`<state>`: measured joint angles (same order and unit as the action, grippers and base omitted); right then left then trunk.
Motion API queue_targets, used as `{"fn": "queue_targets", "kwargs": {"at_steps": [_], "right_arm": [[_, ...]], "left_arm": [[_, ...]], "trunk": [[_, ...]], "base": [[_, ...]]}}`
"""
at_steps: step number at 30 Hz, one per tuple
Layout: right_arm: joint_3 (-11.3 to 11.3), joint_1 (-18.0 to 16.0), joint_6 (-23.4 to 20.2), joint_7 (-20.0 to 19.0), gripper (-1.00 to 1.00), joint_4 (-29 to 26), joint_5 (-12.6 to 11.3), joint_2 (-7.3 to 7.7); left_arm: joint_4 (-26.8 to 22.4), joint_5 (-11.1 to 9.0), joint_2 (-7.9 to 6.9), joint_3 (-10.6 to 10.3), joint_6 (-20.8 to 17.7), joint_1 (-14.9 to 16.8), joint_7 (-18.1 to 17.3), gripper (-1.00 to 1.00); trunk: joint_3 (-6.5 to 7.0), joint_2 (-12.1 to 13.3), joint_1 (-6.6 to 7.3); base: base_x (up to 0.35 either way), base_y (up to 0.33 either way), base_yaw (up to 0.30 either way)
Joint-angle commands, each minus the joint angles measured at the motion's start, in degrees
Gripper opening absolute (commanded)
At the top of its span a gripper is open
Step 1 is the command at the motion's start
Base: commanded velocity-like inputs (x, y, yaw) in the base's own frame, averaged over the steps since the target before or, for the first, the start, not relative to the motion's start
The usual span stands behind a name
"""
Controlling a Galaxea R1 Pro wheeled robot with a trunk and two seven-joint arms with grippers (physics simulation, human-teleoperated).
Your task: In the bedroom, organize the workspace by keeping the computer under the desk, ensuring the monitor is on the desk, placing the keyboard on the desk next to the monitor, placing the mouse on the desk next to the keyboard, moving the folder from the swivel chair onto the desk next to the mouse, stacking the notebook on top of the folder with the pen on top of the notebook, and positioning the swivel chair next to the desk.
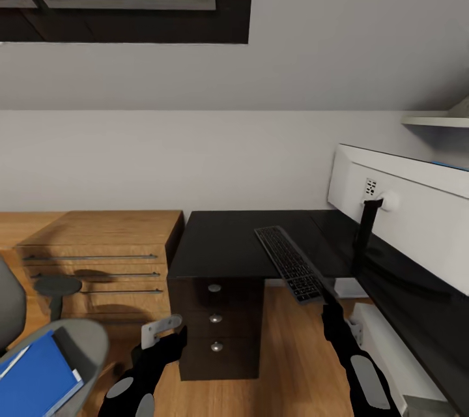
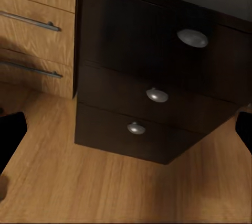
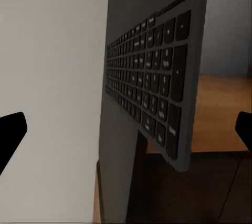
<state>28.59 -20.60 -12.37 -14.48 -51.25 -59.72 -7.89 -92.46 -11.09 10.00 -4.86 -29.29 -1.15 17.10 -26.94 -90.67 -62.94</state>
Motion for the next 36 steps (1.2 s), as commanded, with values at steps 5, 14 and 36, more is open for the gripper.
{"fn": "queue_targets", "kwargs": {"at_steps": [5,14,36], "right_arm": [[0.3,-0.1,-0.5,-0.2,1.00,0.9,-0.5,0.02],[0.1,-0.1,-0.4,-0.3,1.00,3.2,-0.2,0.29],[-1.6,-0.1,16.2,-0.8,1.00,15.8,38.6,0.33]], "left_arm": [[-0.1,-0.6,0.00,-0.1,-0.2,0.0,0.5,1.00],[0.0,-0.6,0.00,-0.1,-0.2,0.0,0.5,1.00],[7.8,-0.4,-0.15,-0.1,0.4,0.1,0.6,1.00]], "trunk": [[-0.05,0.0,0.04],[-0.05,0.0,0.04],[2.82,6.4,3.55]], "base": [[-0.332,0.000,0.000],[-0.273,0.000,0.000],[-0.024,0.000,0.000]]}}
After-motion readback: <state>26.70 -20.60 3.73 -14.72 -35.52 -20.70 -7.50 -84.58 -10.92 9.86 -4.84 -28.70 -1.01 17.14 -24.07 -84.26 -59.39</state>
